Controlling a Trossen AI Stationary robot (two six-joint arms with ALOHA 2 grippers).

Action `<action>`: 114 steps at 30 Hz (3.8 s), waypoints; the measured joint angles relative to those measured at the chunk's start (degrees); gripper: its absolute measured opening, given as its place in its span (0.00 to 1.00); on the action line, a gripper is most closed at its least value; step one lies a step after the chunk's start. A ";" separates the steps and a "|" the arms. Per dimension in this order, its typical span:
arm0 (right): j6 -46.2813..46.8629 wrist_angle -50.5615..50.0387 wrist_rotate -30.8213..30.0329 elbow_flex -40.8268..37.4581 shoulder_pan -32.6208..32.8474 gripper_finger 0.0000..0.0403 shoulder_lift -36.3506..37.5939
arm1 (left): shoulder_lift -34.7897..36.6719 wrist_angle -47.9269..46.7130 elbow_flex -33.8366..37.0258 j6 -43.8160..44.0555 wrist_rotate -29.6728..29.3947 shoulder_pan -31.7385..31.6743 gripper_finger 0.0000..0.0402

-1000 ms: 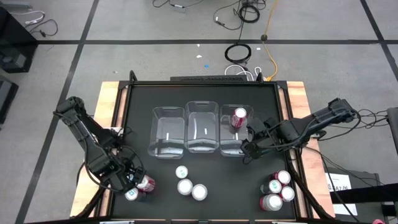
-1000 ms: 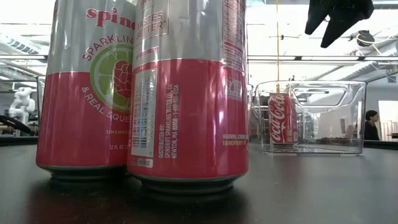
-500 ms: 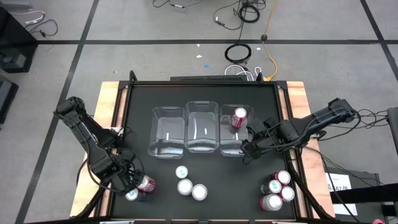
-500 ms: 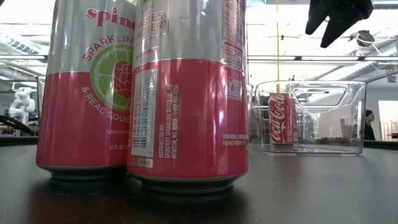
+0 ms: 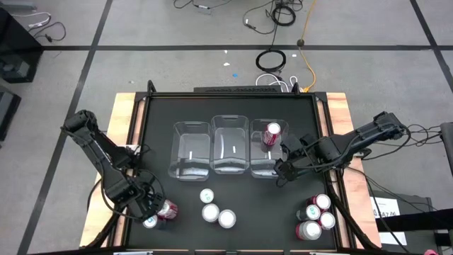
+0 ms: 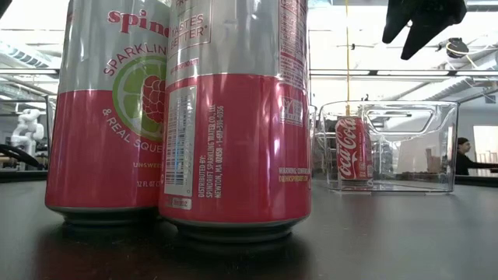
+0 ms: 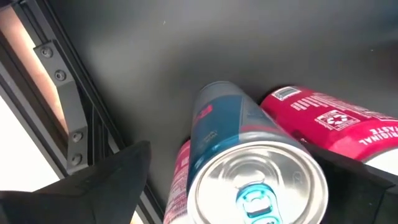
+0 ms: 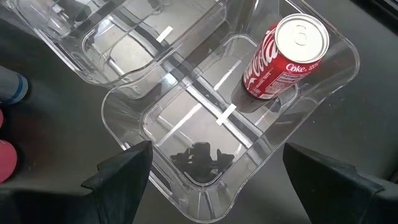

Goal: Sort soda cans
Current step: Put the bottom left blue soda can into the left transparent bin

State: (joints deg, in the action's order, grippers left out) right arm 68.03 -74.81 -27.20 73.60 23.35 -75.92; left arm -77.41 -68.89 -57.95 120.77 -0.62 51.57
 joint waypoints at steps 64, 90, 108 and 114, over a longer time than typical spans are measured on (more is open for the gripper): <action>6.32 2.65 -3.29 0.00 -1.08 0.88 0.00 | 25.11 -21.22 -15.58 -32.27 -20.39 -22.72 0.64; 7.44 5.64 -2.99 0.00 -5.42 0.88 0.00 | 0.18 -1.98 -15.63 -105.54 2.69 -70.90 0.64; 9.35 5.62 -3.04 0.00 -5.44 0.88 0.00 | -2.58 5.37 -6.40 -113.68 2.12 -73.50 0.64; 9.99 5.60 -3.04 0.00 -5.80 0.88 0.00 | -2.27 8.80 -3.90 -114.08 3.39 -74.76 0.64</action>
State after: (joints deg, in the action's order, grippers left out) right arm 78.02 -69.20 -30.24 73.60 17.56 -75.92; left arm -79.68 -60.09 -61.86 6.69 2.77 -23.18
